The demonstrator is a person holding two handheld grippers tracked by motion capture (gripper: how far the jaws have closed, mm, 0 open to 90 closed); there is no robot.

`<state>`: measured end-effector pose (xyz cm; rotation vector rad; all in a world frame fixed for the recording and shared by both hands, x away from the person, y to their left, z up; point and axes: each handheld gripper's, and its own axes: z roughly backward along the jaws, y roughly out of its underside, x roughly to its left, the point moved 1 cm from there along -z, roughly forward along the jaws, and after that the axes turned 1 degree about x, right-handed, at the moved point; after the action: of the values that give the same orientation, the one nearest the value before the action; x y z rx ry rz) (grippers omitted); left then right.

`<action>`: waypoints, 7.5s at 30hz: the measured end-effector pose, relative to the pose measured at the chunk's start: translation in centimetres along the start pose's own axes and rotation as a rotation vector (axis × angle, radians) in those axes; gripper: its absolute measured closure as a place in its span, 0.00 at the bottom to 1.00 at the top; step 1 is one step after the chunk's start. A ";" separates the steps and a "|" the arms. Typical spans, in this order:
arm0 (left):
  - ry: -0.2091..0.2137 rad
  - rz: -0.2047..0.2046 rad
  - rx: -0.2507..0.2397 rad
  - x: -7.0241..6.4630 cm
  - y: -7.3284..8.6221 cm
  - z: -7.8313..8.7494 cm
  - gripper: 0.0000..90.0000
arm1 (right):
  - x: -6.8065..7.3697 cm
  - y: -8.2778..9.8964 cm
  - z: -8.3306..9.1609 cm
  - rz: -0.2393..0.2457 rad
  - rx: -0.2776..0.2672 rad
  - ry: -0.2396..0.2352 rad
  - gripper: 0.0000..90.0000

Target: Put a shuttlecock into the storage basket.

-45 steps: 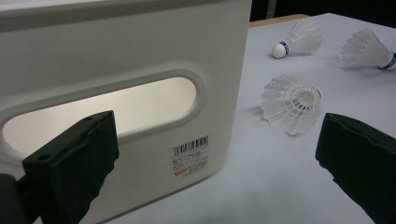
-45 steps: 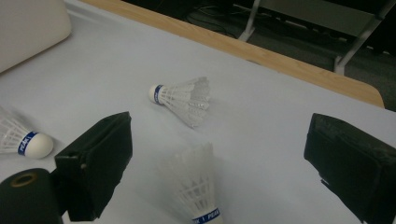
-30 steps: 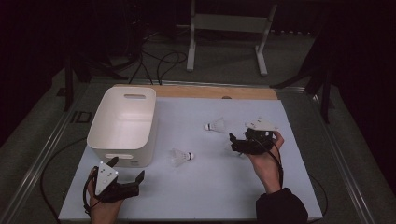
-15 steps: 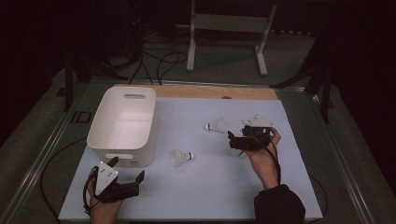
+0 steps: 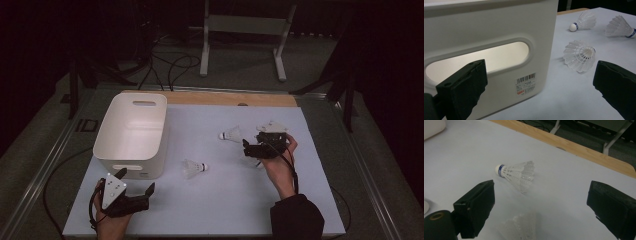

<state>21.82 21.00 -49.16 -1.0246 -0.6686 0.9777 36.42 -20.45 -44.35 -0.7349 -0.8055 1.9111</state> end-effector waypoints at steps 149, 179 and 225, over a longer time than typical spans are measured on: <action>-0.023 0.034 -0.029 1.0 -0.1 -0.4 0.00 | 0.7 -0.5 4.4 -0.008 0.056 -0.145 0.99; -0.024 0.033 -0.029 1.0 -0.1 -0.3 0.00 | 2.4 -3.0 3.6 -0.010 0.019 -0.189 0.99; -0.025 0.031 -0.027 1.0 -0.1 -0.2 0.00 | 4.8 -5.1 3.0 0.012 -0.014 -0.232 0.99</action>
<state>22.45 21.81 -49.16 -1.0504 -0.6903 1.0123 34.76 -14.95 -39.30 -0.5323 -0.9591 2.0276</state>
